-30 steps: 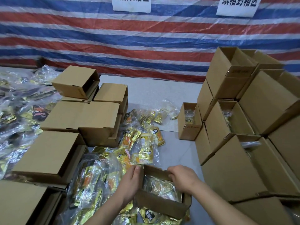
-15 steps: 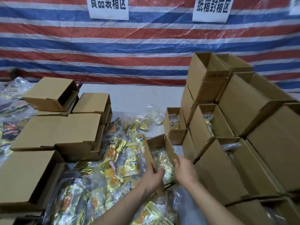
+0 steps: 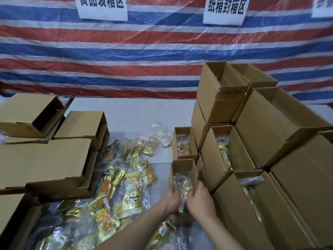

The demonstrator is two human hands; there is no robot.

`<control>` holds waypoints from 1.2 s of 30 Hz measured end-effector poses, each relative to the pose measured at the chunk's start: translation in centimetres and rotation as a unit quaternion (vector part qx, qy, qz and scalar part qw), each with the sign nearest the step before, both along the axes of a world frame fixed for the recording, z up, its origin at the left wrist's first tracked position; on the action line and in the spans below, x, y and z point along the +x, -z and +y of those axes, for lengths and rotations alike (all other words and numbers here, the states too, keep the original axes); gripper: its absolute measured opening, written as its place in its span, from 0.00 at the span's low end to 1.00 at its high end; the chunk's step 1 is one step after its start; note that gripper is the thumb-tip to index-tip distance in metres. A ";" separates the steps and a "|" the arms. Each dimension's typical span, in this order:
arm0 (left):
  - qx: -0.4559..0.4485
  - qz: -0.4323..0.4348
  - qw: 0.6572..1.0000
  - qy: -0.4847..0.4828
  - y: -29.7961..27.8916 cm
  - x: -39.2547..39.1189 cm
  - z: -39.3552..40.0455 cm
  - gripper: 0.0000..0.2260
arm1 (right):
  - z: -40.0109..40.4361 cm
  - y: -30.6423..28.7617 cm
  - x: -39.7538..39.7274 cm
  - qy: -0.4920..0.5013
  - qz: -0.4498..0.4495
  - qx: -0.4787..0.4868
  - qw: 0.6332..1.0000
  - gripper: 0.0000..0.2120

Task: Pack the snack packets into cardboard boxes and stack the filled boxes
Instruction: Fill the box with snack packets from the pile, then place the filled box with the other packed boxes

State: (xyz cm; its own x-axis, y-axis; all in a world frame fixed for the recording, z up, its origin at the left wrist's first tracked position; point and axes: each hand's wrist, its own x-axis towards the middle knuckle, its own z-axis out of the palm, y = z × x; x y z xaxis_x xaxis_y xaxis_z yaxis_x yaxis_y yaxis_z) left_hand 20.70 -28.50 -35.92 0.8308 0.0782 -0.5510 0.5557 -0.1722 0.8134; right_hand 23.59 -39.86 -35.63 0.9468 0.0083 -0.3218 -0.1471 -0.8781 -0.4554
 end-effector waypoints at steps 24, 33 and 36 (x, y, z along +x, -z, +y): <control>0.014 0.037 0.999 0.036 3.4 4.9 -0.2 0.25 | -0.8 3.4 2.2 -0.050 -0.040 0.026 0.998 0.26; 0.143 -0.068 0.987 -0.009 1.0 -0.9 6.4 0.14 | 1.0 1.5 -0.5 -0.123 -0.083 0.056 0.987 0.12; 0.162 -0.079 0.983 -0.030 0.2 -4.0 8.7 0.12 | 3.5 1.1 -2.7 -0.166 -0.046 0.093 0.981 0.13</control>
State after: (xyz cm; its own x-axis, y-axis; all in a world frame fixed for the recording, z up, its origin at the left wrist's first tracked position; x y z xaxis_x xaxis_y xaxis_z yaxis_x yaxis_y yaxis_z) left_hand 16.73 -19.76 -36.11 0.8928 0.2796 -0.3532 0.4435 -0.4082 0.7979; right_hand 20.90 -36.37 -36.69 0.9069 0.3712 -0.1995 0.1817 -0.7716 -0.6096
